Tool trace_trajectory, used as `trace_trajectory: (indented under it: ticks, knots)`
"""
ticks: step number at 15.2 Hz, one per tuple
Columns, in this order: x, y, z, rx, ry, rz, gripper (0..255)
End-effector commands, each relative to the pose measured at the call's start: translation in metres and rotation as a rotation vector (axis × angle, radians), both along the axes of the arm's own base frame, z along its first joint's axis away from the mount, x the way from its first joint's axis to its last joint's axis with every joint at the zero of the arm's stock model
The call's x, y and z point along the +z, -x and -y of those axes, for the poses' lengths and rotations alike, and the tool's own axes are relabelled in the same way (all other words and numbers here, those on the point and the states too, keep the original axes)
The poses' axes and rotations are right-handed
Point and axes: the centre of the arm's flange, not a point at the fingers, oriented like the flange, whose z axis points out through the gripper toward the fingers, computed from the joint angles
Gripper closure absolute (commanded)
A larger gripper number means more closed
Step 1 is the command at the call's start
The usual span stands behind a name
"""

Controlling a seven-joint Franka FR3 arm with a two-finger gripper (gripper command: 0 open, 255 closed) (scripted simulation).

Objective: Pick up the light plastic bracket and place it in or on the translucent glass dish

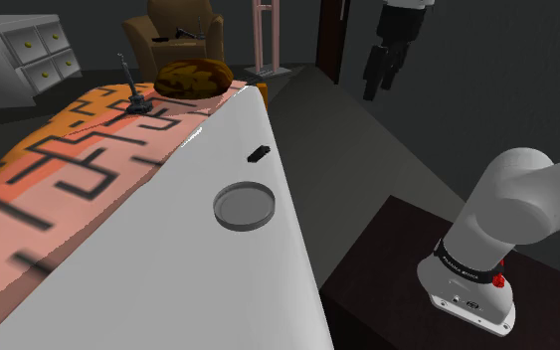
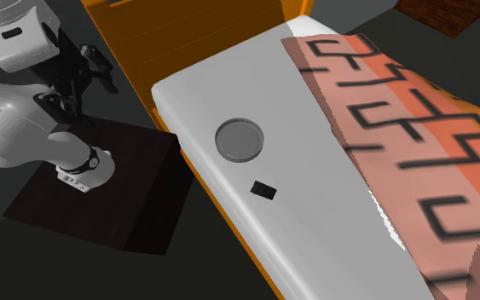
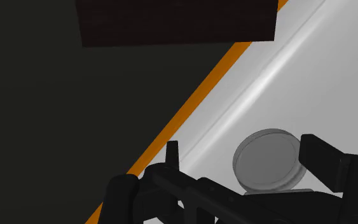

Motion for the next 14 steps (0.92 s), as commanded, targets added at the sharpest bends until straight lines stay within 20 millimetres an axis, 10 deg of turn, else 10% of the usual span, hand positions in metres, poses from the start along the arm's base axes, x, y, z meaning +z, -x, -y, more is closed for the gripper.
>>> trace_trajectory:
  ticks: [1,14]
  knots:
    - [0.000,0.000,0.000,0.000,0.000,0.000,0]
    - [-0.090,-0.155,0.006,0.045,-0.005,-0.057,0]
